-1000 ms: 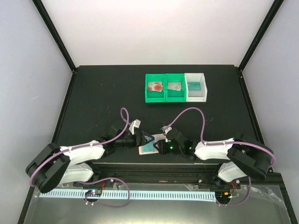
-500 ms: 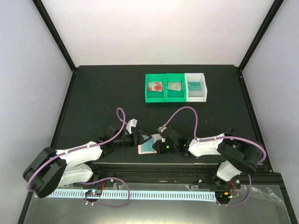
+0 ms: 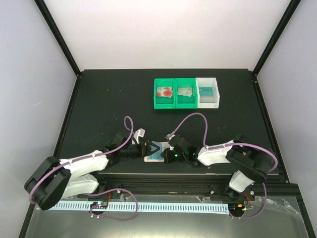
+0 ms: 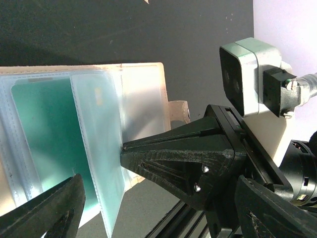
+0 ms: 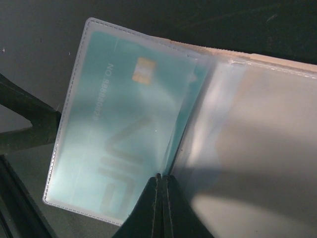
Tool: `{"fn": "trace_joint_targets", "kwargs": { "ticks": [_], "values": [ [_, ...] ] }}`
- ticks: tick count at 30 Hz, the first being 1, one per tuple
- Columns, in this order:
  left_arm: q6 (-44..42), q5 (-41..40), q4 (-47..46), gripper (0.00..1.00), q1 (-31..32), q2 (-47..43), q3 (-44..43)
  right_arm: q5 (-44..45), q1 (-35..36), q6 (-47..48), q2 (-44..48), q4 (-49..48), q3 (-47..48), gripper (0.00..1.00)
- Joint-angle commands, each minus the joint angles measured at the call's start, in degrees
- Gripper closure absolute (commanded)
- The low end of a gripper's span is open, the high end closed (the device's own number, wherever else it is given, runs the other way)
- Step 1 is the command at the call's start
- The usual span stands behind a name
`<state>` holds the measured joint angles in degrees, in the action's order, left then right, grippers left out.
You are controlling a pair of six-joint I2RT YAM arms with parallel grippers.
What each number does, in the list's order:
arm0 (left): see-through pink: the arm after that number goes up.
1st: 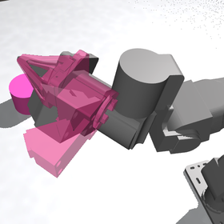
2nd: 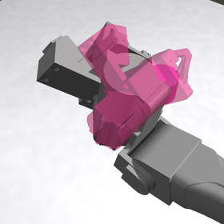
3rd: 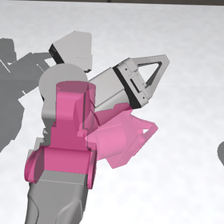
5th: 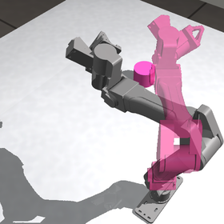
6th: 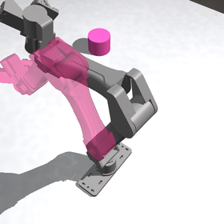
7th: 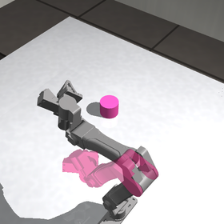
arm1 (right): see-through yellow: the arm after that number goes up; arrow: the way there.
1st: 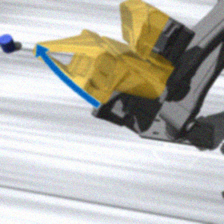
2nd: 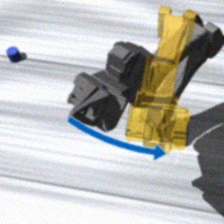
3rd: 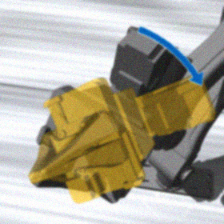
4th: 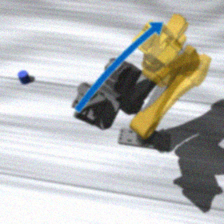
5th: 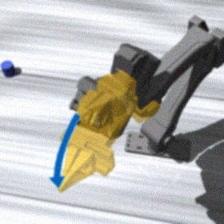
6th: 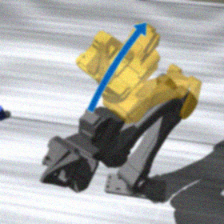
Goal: Take the credit cards out of the card holder
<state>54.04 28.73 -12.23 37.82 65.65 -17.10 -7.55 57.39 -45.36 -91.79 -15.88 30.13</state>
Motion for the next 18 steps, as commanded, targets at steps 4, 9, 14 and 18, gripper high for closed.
{"fn": "trace_joint_targets", "kwargs": {
  "ticks": [4, 9, 14, 18],
  "values": [
    [-1.0, 1.5, -3.3, 0.15, -0.5, 3.0, -1.3, 1.5, -0.2, -0.1, -2.5, 4.8, -1.7, 0.99],
    [0.2, 3.8, -7.6, 0.16, -0.5, 5.3, -1.5, 1.0, -0.2, -0.3, -1.3, 2.9, -2.3, 0.98],
    [2.0, 6.0, -12.4, 0.17, -0.3, 6.4, -1.2, 0.7, -0.2, 0.0, 0.2, 1.2, -2.6, 0.95],
    [3.3, 6.6, -15.1, 0.17, 0.1, 6.6, -1.0, 0.3, -0.2, -0.2, -0.4, -0.3, -2.6, 0.95]
  ]
}}
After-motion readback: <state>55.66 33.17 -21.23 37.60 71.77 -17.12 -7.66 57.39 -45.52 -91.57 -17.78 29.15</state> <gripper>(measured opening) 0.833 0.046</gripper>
